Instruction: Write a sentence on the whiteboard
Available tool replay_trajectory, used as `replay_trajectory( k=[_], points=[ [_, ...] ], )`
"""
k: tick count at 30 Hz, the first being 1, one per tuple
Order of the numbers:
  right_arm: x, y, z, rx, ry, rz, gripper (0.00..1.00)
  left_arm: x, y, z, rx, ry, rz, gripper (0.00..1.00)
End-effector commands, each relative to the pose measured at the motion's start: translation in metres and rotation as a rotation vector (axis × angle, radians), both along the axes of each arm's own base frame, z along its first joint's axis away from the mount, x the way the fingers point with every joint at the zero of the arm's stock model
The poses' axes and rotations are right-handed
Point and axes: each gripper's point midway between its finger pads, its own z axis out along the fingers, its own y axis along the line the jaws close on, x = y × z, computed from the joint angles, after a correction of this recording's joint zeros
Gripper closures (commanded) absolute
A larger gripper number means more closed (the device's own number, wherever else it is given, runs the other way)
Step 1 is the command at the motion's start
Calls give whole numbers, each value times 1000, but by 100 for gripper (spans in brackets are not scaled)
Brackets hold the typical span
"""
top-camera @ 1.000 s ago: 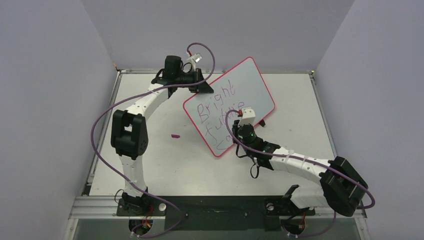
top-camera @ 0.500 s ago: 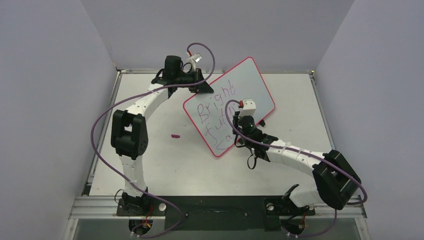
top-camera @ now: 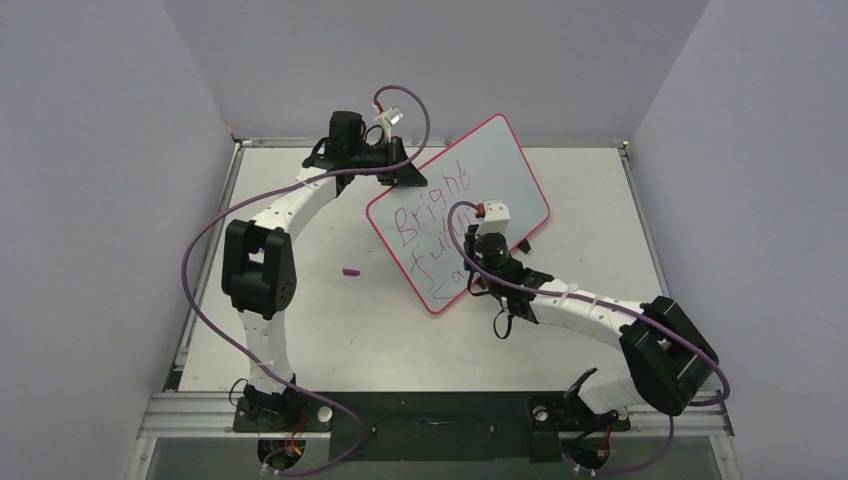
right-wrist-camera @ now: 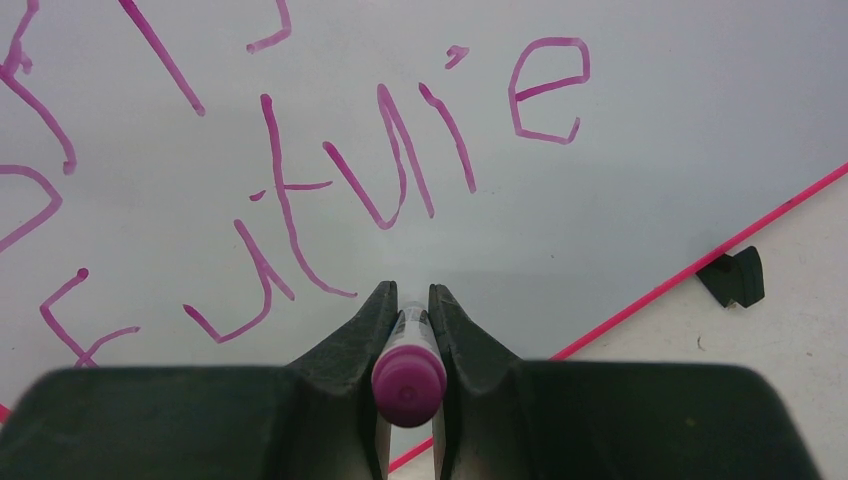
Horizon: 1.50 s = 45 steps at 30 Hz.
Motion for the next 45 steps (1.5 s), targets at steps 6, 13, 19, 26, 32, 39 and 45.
replay_trajectory(
  k=[6, 13, 19, 26, 32, 39, 45],
  points=[
    [-12, -6, -11, 69, 5, -13, 100, -5, -4, 54, -59, -198, -51, 100],
    [-23, -17, -23, 68, 27, -35, 100, -6, -4, 55, -60, -198, -53, 100],
    [-16, -28, -13, 26, -3, -80, 100, -6, -5, 55, -61, -197, -53, 100],
    [7, -27, 11, 4, -46, -105, 100, -6, -4, 55, -61, -200, -53, 100],
    [7, -28, 31, 19, -76, -101, 100, -6, -5, 55, -64, -199, -53, 100],
    [16, -23, 39, 36, -90, -106, 100, -6, -6, 55, -64, -199, -55, 100],
    [26, -18, 38, 43, -84, -106, 100, -6, -6, 54, -64, -196, -56, 100]
  ],
)
